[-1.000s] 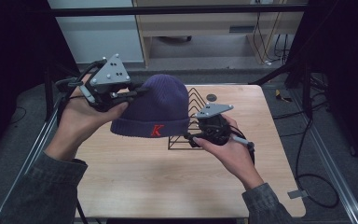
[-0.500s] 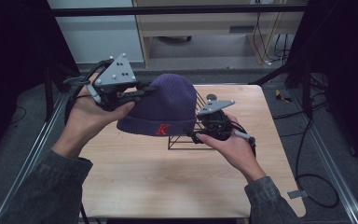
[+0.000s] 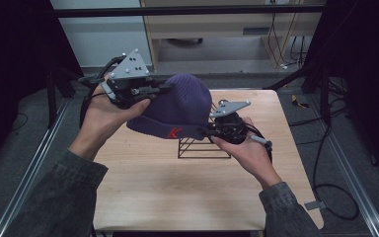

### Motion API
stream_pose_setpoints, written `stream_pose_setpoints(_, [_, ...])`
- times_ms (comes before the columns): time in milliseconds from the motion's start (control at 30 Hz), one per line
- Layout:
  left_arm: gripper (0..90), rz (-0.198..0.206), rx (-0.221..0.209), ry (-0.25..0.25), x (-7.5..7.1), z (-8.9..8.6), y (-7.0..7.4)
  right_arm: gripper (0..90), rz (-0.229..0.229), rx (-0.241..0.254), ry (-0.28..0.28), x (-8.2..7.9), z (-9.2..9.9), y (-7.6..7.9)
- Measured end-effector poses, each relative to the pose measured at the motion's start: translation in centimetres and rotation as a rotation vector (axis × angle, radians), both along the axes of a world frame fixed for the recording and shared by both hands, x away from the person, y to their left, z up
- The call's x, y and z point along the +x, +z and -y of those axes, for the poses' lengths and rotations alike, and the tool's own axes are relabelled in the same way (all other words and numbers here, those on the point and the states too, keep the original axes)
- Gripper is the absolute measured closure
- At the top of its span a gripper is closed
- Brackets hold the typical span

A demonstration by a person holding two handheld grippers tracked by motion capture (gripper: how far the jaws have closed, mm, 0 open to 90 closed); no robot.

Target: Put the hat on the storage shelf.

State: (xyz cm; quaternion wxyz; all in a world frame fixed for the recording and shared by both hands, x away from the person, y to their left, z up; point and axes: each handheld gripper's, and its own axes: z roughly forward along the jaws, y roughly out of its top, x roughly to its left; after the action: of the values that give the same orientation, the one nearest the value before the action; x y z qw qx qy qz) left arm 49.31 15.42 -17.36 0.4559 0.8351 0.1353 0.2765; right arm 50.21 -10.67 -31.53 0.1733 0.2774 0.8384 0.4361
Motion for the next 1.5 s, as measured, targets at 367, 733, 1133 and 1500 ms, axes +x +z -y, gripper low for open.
stream_pose_setpoints(367, [80.4, 0.019, -0.056, 0.024, 2.1, 1.6, 0.6, 76.5, 0.068, -0.041, -0.059, 0.7, 2.0, 1.7])
stream_pose_setpoints(733, [80.1, -0.011, -0.087, 0.025, 5.5, 3.9, -1.2, 76.4, 0.106, -0.143, -0.169, 2.4, 4.9, 2.1])
stream_pose_setpoints(1133, [79.9, -0.039, -0.091, 0.038, 7.5, 5.1, -3.3, 76.3, 0.092, -0.177, -0.210, 3.5, 6.5, 1.1])
stream_pose_setpoints(1500, [79.8, -0.067, -0.079, 0.056, 8.6, 5.6, -5.3, 76.0, 0.049, -0.221, -0.189, 3.7, 6.8, 0.0])
